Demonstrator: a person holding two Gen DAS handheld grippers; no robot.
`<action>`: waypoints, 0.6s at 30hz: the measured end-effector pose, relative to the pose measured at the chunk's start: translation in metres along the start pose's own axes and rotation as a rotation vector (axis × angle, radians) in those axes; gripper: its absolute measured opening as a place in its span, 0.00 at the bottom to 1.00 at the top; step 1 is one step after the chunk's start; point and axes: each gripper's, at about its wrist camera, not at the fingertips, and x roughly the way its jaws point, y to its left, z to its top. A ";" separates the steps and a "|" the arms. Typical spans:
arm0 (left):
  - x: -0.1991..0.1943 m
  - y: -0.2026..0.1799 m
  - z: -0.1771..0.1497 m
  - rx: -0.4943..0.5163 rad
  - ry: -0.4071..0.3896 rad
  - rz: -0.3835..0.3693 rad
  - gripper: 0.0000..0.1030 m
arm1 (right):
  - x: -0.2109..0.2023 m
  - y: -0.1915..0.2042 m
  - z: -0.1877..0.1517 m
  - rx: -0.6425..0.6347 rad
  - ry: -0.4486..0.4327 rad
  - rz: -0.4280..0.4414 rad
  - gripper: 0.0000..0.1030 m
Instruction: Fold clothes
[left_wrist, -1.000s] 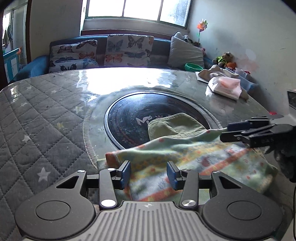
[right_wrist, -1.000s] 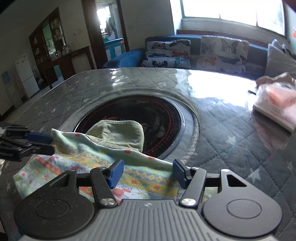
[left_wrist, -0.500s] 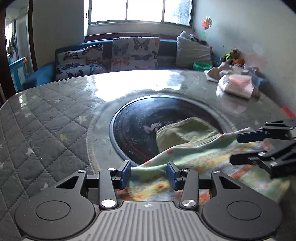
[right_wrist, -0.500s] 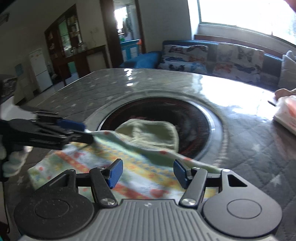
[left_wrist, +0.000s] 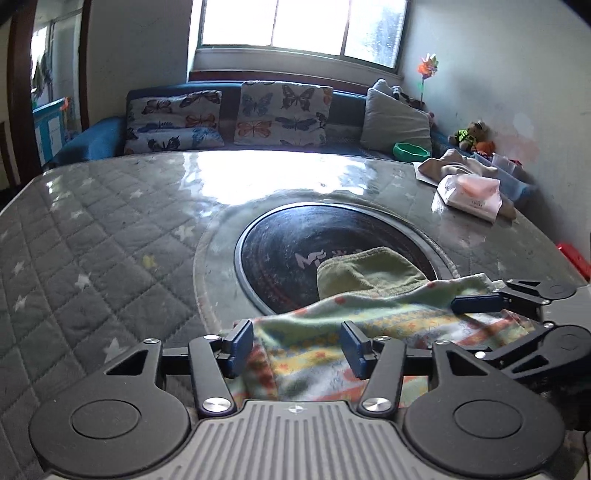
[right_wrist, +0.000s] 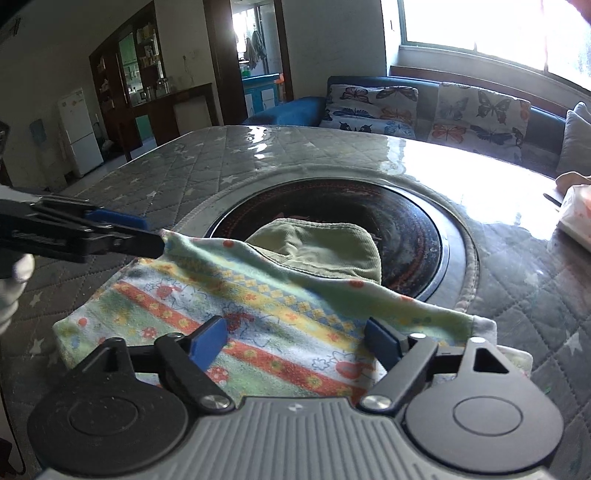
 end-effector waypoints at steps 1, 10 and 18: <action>-0.002 0.001 -0.002 -0.008 0.002 0.001 0.55 | 0.002 0.000 0.000 0.001 0.010 0.008 0.89; -0.017 0.012 -0.009 -0.052 0.006 0.015 0.62 | 0.011 0.010 0.008 -0.017 0.085 0.011 1.00; -0.024 0.005 -0.009 -0.037 -0.017 0.000 0.68 | 0.014 0.008 0.010 -0.002 0.105 0.008 1.00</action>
